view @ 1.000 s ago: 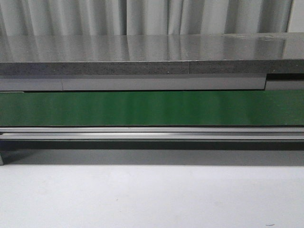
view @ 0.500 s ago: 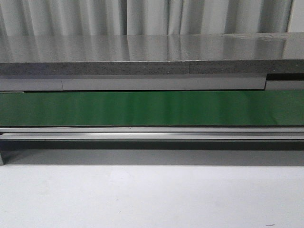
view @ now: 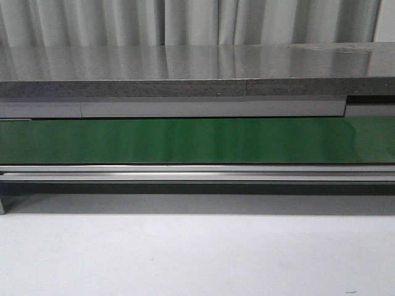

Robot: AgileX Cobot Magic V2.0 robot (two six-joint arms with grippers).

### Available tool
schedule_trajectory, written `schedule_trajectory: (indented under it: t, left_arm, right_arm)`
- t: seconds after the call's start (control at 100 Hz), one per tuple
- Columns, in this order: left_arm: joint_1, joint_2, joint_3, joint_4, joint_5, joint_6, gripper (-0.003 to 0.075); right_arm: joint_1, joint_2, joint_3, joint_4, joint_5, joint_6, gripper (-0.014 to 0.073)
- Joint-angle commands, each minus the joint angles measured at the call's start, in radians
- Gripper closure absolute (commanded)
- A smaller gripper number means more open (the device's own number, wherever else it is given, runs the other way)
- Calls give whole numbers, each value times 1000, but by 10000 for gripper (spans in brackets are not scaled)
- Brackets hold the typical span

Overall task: Move button from left to right
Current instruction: 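Move the left gripper down toward the yellow button in the blue tray, then open the left gripper and lower it around the yellow-capped button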

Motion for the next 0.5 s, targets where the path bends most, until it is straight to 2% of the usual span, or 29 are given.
schedule_trajectory:
  t: [0.0, 0.11, 0.16, 0.21, 0.22, 0.28, 0.41, 0.49]
  left_arm:
    - [-9, 5, -39, -16, -54, -10, 715]
    - [-9, 5, -39, -16, -52, -10, 706]
    - [-9, 5, -39, -16, -50, -10, 672]
    - [-9, 5, -39, -16, -50, -8, 606]
    - [-9, 5, -39, -16, -50, -8, 569]
    - [-9, 5, -39, -16, -50, -8, 464]
    - [-9, 5, -39, -4, -52, -8, 122]
    - [-9, 5, -39, 6, -58, -8, 25]
  right_arm:
    - [-1, -17, 1, -13, -78, 0, 662]
    - [-1, -17, 1, -13, -78, 0, 662]
    - [-1, -17, 1, -13, -78, 0, 662]
    - [-1, -17, 1, -13, -78, 0, 662]
    - [-1, -17, 1, -13, -78, 0, 662]
    - [-1, -17, 1, -13, -78, 0, 662]
    - [-1, -17, 1, -13, -78, 0, 662]
    - [-1, -17, 1, -13, -78, 0, 662]
